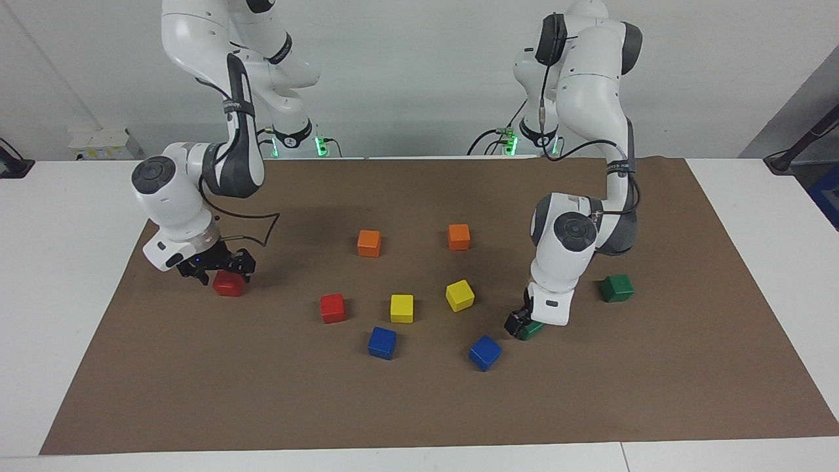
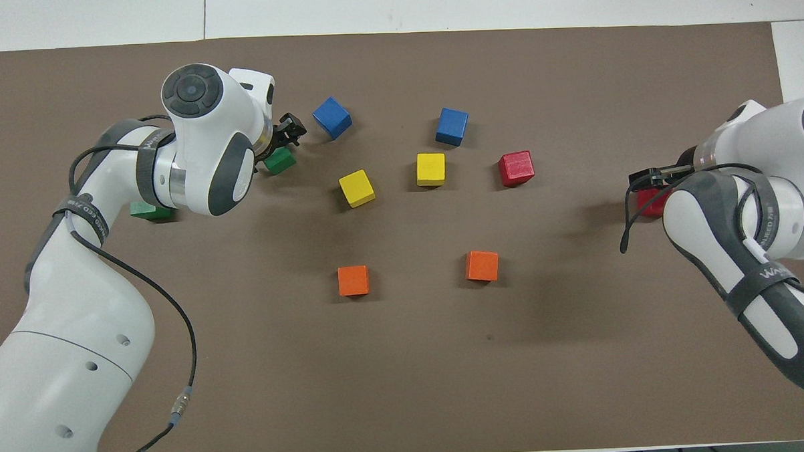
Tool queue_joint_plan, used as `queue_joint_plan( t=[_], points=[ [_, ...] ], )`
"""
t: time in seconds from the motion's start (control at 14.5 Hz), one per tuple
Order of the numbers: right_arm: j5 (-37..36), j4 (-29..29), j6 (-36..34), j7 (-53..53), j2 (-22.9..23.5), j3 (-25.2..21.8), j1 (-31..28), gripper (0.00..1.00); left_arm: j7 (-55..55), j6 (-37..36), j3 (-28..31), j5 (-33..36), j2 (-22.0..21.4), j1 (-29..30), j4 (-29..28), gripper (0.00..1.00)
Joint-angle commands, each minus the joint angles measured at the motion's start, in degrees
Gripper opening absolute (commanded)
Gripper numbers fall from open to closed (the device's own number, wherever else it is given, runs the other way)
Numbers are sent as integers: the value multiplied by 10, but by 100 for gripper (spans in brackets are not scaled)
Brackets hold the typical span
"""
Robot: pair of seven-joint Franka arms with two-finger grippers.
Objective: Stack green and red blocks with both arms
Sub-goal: 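Grasp the other green with the left gripper while the right gripper places red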
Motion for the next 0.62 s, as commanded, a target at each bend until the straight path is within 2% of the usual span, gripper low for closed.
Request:
queue_joint_plan(
  t=[0.0,0.07,0.14,0.21,0.35,0.48,0.55],
  points=[
    [-2,66,-57,24,-5,3,27,100,-24,12,7,12,-26,-9,-33,58],
    [-1,84,-65,26,0,2,39,100,-25,4,7,12,-26,-10,-29,11],
    [-2,99,-65,32,3,2,49,100,-25,-17,7,10,-26,-10,-21,0],
    [-6,113,-73,40,9,3,63,100,-25,-52,7,9,-25,-10,1,0],
    [-7,197,-144,75,49,2,101,100,-19,-156,7,14,-13,1,66,0],
    [-6,282,-196,97,95,3,111,100,2,-179,8,16,-25,12,81,0],
    [-8,301,-199,97,110,3,111,100,26,-186,8,13,-44,26,76,0]
  ],
)
